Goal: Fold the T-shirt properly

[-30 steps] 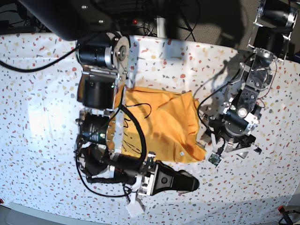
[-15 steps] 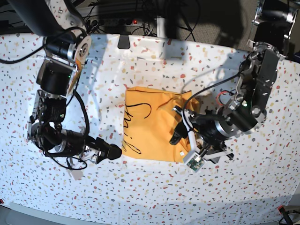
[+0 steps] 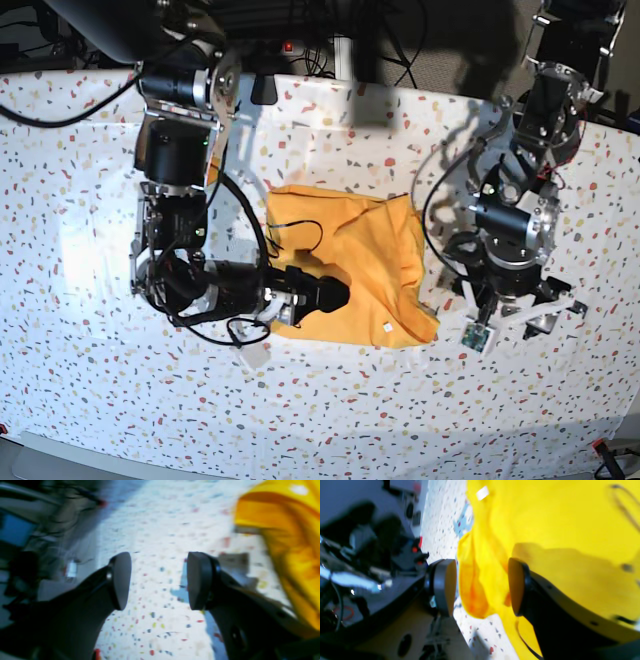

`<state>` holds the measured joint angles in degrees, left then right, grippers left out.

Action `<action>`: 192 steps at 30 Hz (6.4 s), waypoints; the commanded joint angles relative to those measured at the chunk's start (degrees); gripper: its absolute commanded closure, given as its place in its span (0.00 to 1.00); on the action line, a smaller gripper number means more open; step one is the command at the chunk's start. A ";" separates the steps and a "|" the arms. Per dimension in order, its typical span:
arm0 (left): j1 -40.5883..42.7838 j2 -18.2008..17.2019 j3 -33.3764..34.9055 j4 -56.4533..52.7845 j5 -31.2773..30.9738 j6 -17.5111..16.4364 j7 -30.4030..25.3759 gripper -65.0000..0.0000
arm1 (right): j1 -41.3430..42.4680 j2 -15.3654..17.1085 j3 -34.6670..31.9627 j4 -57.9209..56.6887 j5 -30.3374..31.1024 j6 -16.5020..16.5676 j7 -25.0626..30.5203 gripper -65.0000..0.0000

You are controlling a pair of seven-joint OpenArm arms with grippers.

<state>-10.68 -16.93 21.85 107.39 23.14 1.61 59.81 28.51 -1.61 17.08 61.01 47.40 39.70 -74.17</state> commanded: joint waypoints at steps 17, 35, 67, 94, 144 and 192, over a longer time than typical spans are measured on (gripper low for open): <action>-0.74 -8.00 -0.11 1.03 -5.81 2.54 -0.90 0.47 | 1.79 -6.27 -6.23 0.90 -13.70 0.30 7.08 0.50; -0.74 -8.02 -0.11 1.01 -5.81 2.51 -0.70 0.47 | 1.81 -7.39 -18.91 0.85 3.61 0.30 7.26 0.50; -0.59 -8.00 -0.11 0.98 -5.88 2.54 -0.72 0.47 | 0.04 -7.39 -21.22 2.40 -19.89 -7.15 7.19 0.50; 1.18 -6.54 -0.04 3.17 -17.03 5.07 -1.49 0.47 | 11.28 -7.39 -18.14 2.38 -14.56 0.30 23.32 0.50; 0.02 2.14 -0.04 -25.73 -22.77 -9.46 -25.81 0.47 | -13.22 1.09 -16.31 6.05 -15.15 -1.03 9.75 0.50; 1.68 -3.96 -0.15 2.78 -20.98 -4.17 -2.38 0.47 | -20.83 6.01 -15.98 46.31 -23.23 -0.70 9.62 0.50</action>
<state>-7.94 -20.91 22.06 109.08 1.37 -2.57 58.08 6.98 4.45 0.99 106.52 23.57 38.63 -65.43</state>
